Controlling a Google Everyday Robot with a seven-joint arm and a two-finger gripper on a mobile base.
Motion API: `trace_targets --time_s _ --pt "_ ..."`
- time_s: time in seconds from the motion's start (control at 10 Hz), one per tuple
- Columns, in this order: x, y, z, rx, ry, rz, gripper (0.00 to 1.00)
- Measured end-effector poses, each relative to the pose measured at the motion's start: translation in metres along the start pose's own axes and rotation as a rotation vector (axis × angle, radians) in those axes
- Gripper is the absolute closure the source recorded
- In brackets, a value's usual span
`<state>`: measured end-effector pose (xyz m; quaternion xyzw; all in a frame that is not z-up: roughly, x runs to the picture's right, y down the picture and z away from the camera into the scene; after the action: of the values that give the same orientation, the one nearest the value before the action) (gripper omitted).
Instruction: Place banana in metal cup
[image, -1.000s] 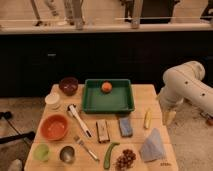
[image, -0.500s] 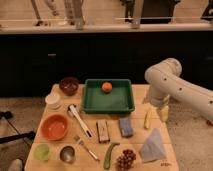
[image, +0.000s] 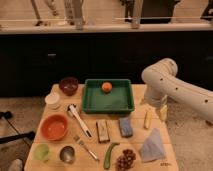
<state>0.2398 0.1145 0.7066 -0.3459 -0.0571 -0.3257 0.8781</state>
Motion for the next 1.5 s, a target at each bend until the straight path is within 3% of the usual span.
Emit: trace_targets --time_s 0.3,0.4,0.5,0.7,0.9,1.0,1.2,1.5 --pt "0.000 0.000 0.001 0.002 -0.006 -0.005 0.20" --pt "0.000 -0.001 0.002 0.017 -0.027 -0.025 0.20" --pt "0.001 -0.005 0.006 0.067 -0.066 -0.087 0.20" --pt "-0.003 -0.017 0.022 0.159 -0.197 -0.266 0.20" --pt "-0.004 -0.019 0.033 0.198 -0.253 -0.351 0.20" --pt "-0.003 -0.021 0.041 0.204 -0.268 -0.399 0.20" --pt "0.001 -0.031 0.049 0.226 -0.253 -0.442 0.20" --pt "0.004 -0.037 0.051 0.232 -0.239 -0.457 0.20"
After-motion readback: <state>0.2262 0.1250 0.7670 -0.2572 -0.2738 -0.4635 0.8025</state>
